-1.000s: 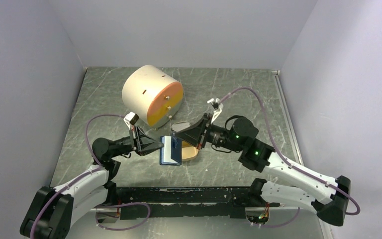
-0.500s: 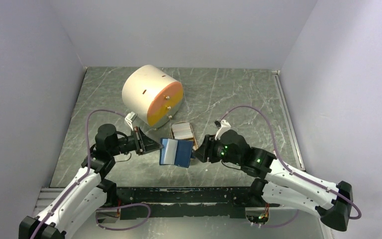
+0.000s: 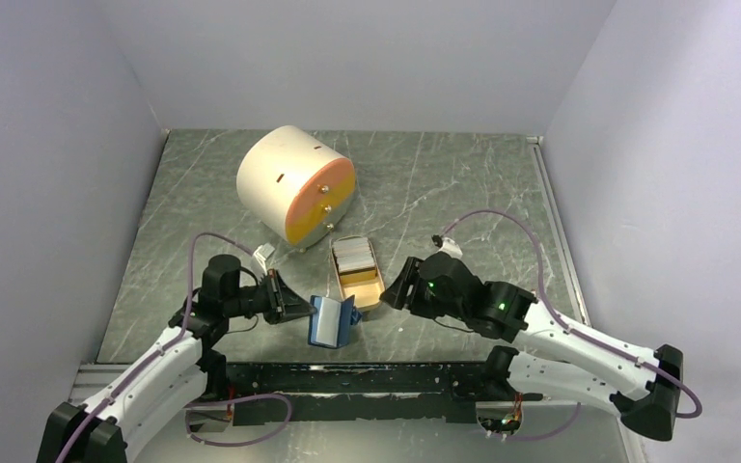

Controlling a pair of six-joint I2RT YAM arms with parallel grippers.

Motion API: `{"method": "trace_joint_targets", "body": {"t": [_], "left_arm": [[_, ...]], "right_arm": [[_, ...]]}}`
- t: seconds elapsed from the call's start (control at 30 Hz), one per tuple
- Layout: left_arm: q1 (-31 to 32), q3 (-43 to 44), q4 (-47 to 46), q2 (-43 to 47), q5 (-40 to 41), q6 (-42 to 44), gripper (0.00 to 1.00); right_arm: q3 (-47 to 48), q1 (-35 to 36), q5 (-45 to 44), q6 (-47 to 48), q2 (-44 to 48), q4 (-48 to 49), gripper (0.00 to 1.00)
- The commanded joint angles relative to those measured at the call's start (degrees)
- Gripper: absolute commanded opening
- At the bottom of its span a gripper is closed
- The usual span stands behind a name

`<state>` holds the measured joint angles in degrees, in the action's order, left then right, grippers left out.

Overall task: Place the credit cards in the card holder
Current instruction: Open the card holder at the center of the board.

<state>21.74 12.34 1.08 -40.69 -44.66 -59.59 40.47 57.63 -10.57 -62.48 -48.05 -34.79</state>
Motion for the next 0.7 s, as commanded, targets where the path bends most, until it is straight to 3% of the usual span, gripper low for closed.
{"method": "trace_joint_targets", "body": {"t": [0.0, 0.23, 0.4, 0.53, 0.67], "left_arm": [[0.7, -1.9, -1.6, -0.6, 0.8, -1.1, 0.09], [1.2, -2.8, -5.0, -5.1, 1.8, -0.7, 0.09], [1.4, -3.3, -4.7, -6.4, 1.8, -0.3, 0.09], [1.5, -2.8, -2.9, -7.1, 2.9, 1.2, 0.09], [1.5, -2.9, -2.7, -8.5, 2.9, 2.4, 0.14]], "right_arm": [[2.2, 4.5, -3.0, -5.8, -1.8, 3.0, 0.59], [11.0, 16.8, -6.6, -5.1, -19.8, 13.2, 0.58], [20.0, 21.3, -9.2, -2.8, -33.4, 11.8, 0.56], [18.6, 21.6, -10.3, -1.2, -37.2, 12.1, 0.52], [12.5, 21.6, -8.9, -0.1, -36.4, 18.4, 0.52]]}}
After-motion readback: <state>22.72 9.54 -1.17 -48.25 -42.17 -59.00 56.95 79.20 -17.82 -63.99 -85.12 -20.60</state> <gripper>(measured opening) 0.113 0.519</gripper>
